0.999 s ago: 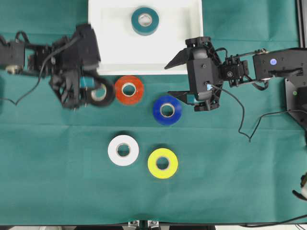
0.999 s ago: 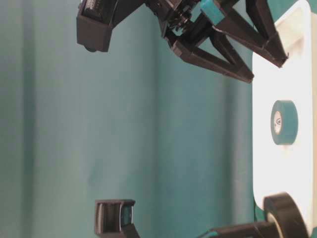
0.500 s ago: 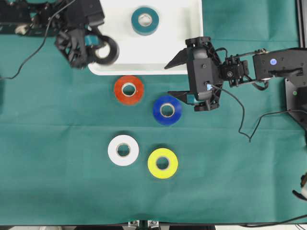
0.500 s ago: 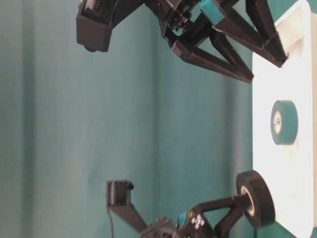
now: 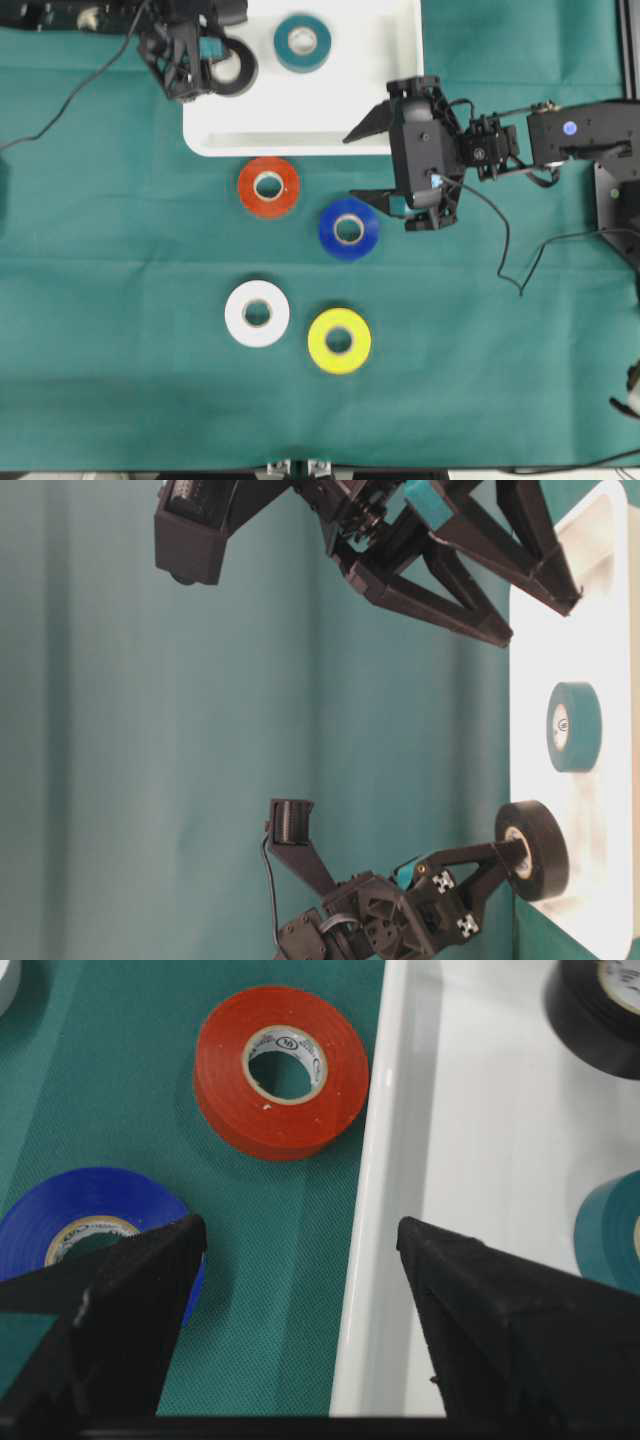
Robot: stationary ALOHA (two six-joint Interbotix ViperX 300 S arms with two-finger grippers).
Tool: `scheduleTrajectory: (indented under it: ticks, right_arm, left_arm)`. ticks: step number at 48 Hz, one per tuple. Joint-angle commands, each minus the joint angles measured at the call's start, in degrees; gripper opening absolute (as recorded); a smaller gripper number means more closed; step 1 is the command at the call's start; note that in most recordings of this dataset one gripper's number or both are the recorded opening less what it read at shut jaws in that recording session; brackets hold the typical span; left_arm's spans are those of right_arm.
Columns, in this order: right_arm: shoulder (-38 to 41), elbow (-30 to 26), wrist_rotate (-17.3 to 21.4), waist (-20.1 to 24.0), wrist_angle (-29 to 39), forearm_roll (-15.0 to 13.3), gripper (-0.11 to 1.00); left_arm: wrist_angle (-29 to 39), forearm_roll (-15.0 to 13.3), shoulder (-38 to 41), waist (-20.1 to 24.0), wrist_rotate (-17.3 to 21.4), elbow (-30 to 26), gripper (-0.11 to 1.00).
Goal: Put the tape alternately from left to right into the white case.
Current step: 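Carry the black tape with the left gripper into the tray beside the teal, then open the left gripper and pull it back out of the tray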
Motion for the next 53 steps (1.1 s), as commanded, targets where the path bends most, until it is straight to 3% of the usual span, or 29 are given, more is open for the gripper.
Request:
scheduleTrajectory:
  ticks: [1, 36, 42, 50, 53]
  right_arm:
    - [-0.44, -0.97, 0.09, 0.18, -0.35, -0.09, 0.84]
    - [-0.44, -1.05, 0.09, 0.18, -0.18, -0.09, 0.84]
    - [-0.44, -1.14, 0.09, 0.18, -0.18, -0.09, 0.84]
    - [-0.44, -0.97, 0.18, 0.18, -0.18, 0.00, 0.84]
    - [-0.44, -0.97, 0.18, 0.18, -0.18, 0.00, 0.84]
  left_arm:
    - [-0.35, 0.09, -0.26, 1.23, 0.70, -2.11, -0.04]
    - [-0.18, 0.09, 2.11, 3.60, 1.23, -3.69, -0.03]
    - [-0.62, 0.09, 2.02, 4.22, 1.23, -3.96, 0.14]
    - [-1.49, 0.09, 1.32, 4.83, 1.32, -3.69, 0.59]
    - [-1.49, 0.09, 1.14, 4.83, 1.32, -3.60, 0.60]
